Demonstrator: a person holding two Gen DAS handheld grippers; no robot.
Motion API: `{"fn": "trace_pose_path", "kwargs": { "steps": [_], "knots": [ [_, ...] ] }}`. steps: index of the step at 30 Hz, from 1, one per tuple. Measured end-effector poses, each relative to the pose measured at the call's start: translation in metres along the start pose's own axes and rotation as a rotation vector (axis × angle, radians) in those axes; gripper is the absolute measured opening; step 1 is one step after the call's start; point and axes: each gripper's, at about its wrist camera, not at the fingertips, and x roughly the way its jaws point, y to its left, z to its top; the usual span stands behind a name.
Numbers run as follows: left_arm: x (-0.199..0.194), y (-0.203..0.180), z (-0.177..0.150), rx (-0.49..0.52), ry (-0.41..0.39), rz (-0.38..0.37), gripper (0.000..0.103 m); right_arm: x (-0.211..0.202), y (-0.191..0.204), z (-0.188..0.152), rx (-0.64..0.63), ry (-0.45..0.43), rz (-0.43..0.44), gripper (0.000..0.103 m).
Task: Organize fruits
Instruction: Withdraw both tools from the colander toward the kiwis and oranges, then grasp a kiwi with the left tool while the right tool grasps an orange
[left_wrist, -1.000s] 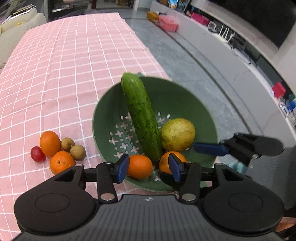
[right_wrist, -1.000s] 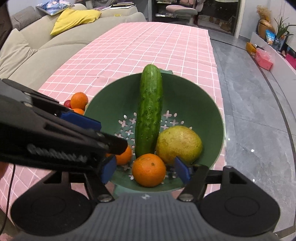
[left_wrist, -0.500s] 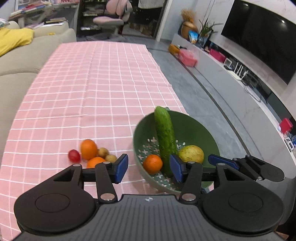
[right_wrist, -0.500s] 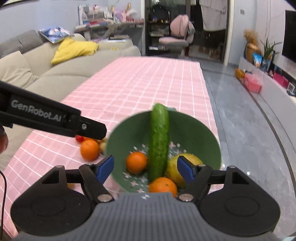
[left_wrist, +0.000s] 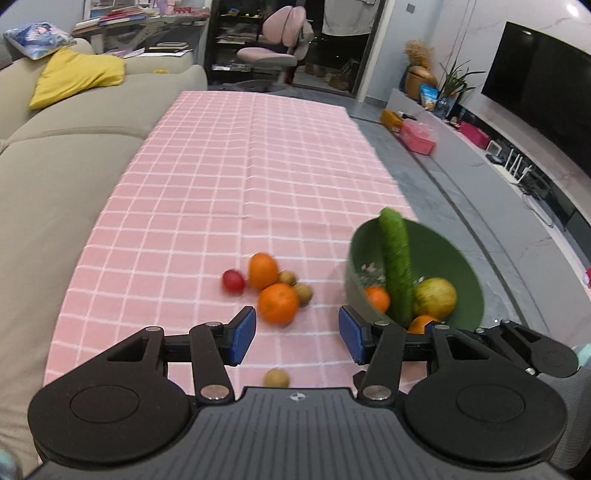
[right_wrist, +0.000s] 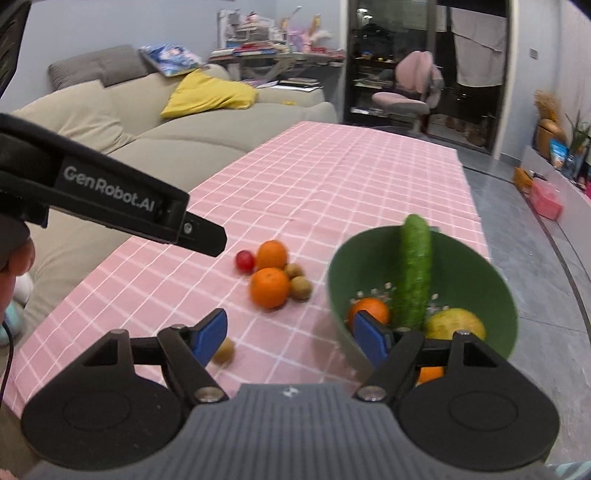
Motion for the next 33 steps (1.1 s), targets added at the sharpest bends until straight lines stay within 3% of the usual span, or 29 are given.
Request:
{"fn": "trace_pose_path", "kwargs": {
  "steps": [5, 6, 8, 16, 28, 33],
  "knots": [
    [-0.005, 0.01, -0.019, 0.005, 0.03, 0.023, 0.061, 0.0, 0.013, -0.009, -0.042, 0.029, 0.02, 0.069],
    [-0.005, 0.012, -0.023, 0.003, 0.038, 0.025, 0.061, 0.002, 0.014, -0.01, -0.051, 0.035, 0.021, 0.067],
    [-0.005, 0.017, -0.031, -0.004, 0.052, 0.025, 0.059, 0.005, 0.014, -0.013, -0.063, 0.059, 0.031, 0.051],
    [0.02, 0.026, -0.059, -0.027, 0.122, -0.026, 0.054, 0.021, 0.016, -0.023, -0.109, 0.128, 0.064, 0.029],
    [0.068, 0.021, -0.062, -0.046, 0.15, -0.035, 0.054, 0.051, 0.009, -0.028, -0.109, 0.181, 0.069, 0.029],
    [0.08, 0.022, -0.064, -0.063, 0.165, -0.034, 0.048, 0.065, 0.007, -0.028, -0.097, 0.201, 0.079, 0.029]
  ]
}}
